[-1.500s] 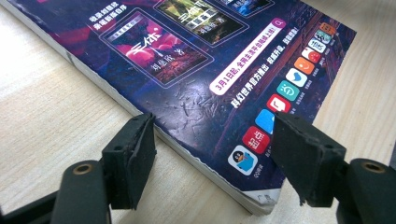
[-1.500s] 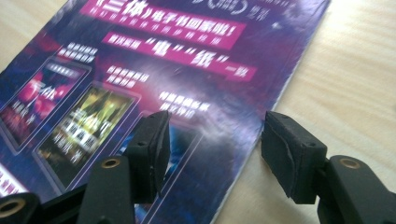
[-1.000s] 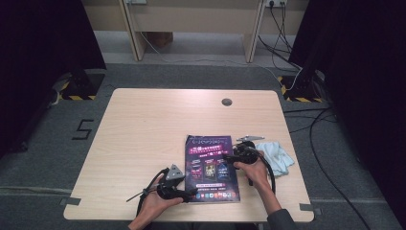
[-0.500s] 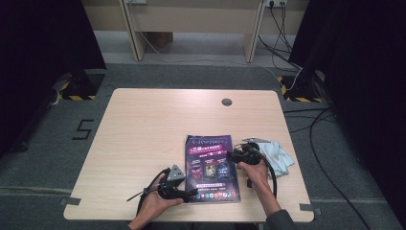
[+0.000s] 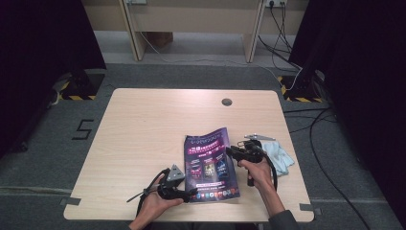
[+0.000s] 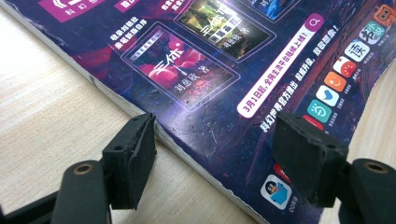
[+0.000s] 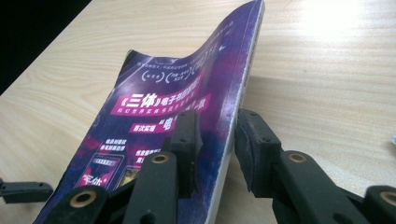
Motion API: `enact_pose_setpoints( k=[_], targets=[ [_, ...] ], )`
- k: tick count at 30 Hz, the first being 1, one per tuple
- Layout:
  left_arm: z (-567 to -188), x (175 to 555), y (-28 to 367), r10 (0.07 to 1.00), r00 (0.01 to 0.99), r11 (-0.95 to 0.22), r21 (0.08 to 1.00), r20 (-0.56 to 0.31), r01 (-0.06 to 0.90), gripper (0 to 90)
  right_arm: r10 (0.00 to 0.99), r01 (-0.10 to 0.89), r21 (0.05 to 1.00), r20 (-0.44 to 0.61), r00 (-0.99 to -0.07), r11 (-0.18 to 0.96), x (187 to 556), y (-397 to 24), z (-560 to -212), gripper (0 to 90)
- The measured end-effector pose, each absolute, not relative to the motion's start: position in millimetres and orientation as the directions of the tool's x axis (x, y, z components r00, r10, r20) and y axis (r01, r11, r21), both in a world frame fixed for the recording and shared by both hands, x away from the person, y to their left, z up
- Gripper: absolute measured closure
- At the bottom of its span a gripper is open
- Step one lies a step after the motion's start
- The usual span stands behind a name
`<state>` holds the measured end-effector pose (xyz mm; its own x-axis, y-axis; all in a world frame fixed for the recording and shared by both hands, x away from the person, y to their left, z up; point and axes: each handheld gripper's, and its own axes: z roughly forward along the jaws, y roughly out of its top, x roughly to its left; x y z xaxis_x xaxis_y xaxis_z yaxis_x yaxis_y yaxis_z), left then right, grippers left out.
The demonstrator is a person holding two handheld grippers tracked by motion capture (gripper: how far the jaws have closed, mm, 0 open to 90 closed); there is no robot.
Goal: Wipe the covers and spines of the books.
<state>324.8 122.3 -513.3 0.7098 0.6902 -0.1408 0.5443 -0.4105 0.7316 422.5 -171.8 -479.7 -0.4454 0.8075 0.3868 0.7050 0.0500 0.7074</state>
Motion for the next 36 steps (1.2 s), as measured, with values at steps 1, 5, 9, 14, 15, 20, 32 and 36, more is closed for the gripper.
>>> enact_pose_setpoints(
  k=[1, 5, 9, 14, 15, 20, 32, 36],
  targets=[
    [-513.3, 324.9, 122.2, 0.690, 0.710, -0.410, 0.732, -0.141, 0.544, 29.8, 0.801, 0.711, 0.702, 0.399, -0.447, 0.047, 422.4, -172.5, -479.3, 69.5],
    [-513.2, 324.6, 122.6, 0.690, 0.710, -0.412, 0.731, -0.140, 0.544, 29.8, 0.777, 0.716, 0.697, 0.428, -0.462, 0.041, 421.8, -173.4, -475.2, 68.4],
    [-513.2, 324.7, 122.9, 0.689, 0.711, -0.413, 0.731, -0.140, 0.544, 29.7, 0.764, 0.722, 0.690, 0.440, -0.472, 0.049, 420.6, -171.8, -472.5, 64.8],
    [-513.6, 325.1, 123.1, 0.689, 0.711, -0.409, 0.734, -0.141, 0.543, 29.8, 0.707, 0.751, 0.657, 0.504, -0.496, 0.059, 419.0, -168.1, -471.0, 68.1],
    [-513.6, 325.2, 123.2, 0.689, 0.711, -0.409, 0.734, -0.141, 0.542, 29.8, 0.690, 0.757, 0.649, 0.516, -0.508, 0.071, 418.2, -164.9, -472.9, 69.0],
    [-514.0, 325.2, 123.6, 0.690, 0.710, -0.407, 0.736, -0.140, 0.541, 29.8, 0.698, 0.718, 0.683, 0.449, -0.558, 0.135, 417.0, -158.9, -461.5, 70.9],
    [-513.8, 324.3, 123.3, 0.689, 0.713, -0.413, 0.738, -0.129, 0.533, 29.7, 0.713, 0.697, 0.692, 0.393, -0.581, 0.187, 416.3, -152.5, -463.0, 70.9],
    [-513.8, 324.4, 123.4, 0.688, 0.714, -0.413, 0.739, -0.129, 0.533, 29.7, 0.717, 0.692, 0.694, 0.378, -0.585, 0.199, 416.2, -151.2, -464.3, 70.8]
  ],
)
